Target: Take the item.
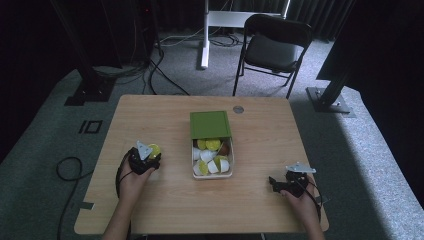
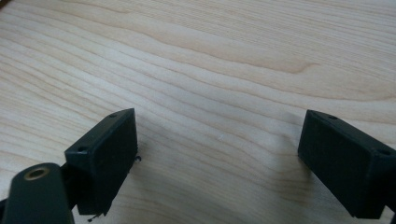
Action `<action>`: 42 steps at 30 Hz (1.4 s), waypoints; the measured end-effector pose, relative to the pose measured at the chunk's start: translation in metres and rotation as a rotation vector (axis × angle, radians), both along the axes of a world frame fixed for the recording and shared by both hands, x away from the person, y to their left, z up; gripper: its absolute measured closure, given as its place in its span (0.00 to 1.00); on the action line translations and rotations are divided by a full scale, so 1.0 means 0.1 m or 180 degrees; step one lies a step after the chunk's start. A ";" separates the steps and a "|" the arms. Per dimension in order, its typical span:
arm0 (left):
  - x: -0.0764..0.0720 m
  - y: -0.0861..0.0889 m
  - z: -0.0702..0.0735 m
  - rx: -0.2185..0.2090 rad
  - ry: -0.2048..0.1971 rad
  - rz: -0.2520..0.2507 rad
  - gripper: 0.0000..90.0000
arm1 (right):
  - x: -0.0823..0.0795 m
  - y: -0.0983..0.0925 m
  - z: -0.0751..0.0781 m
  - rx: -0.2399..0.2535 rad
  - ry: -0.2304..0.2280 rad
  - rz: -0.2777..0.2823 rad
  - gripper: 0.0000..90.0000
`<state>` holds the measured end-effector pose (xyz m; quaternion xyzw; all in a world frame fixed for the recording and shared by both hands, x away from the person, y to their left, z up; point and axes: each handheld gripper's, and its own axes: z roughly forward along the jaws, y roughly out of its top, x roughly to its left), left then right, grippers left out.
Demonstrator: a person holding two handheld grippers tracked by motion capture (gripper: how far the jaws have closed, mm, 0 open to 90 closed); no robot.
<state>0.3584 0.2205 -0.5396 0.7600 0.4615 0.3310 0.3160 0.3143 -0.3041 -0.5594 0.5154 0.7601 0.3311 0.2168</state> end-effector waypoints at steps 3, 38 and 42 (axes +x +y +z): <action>0.01 0.00 -0.06 -0.0005 0.0054 0.0006 0.44 | 0.00 0.00 0.00 0.0000 0.0000 0.0000 0.13; -0.38 0.25 0.01 -0.0112 0.0093 -0.0384 0.11 | 0.00 0.00 0.00 -0.0003 -0.0002 0.0002 0.13; -0.48 0.33 0.02 -0.0284 0.0076 -0.0404 0.11 | 0.00 0.00 0.00 -0.0004 -0.0003 0.0003 0.13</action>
